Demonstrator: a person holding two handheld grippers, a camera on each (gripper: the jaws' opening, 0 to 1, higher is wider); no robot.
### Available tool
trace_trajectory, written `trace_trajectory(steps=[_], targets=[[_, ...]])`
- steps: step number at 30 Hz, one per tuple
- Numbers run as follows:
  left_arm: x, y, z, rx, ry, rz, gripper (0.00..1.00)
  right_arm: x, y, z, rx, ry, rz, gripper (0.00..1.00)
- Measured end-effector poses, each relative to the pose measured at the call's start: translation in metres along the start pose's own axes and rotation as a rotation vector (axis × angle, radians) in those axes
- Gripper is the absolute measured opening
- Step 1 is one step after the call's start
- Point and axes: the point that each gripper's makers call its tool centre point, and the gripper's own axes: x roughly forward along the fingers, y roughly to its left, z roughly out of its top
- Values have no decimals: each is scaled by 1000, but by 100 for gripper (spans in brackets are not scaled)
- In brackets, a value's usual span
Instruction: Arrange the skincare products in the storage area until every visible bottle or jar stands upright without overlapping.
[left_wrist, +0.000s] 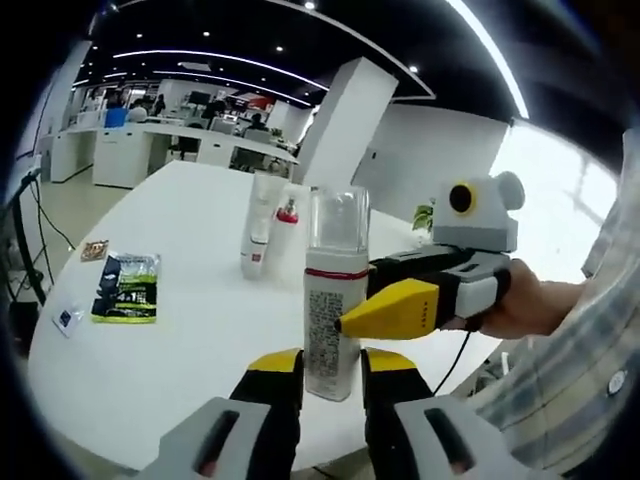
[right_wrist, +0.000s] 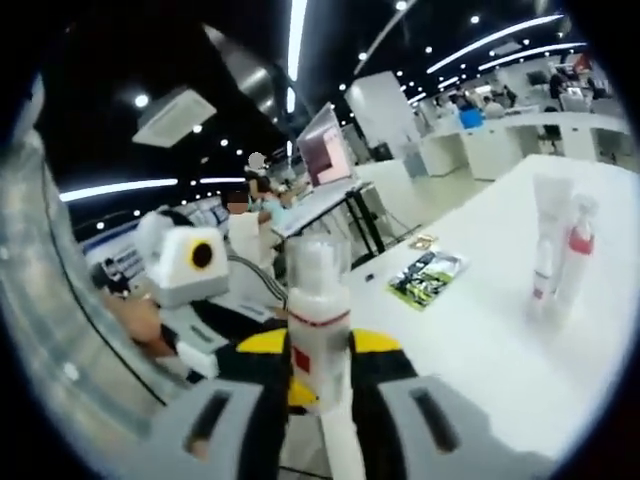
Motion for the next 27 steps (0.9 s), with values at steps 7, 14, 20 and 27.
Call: trace_trajectory(steps=[7, 14, 20, 27], targets=[[-6, 6, -2, -33, 8, 49, 28, -14, -31, 9, 7, -46, -66, 20], [-31, 15, -24, -121, 5, 130, 32, -20, -87, 6, -9, -70, -183, 20], [-38, 18, -40, -149, 28, 166, 32, -32, -113, 7, -24, -113, -247, 20], [-37, 16, -30, -145, 19, 183, 32, -37, -138, -6, -89, -102, -305, 20]])
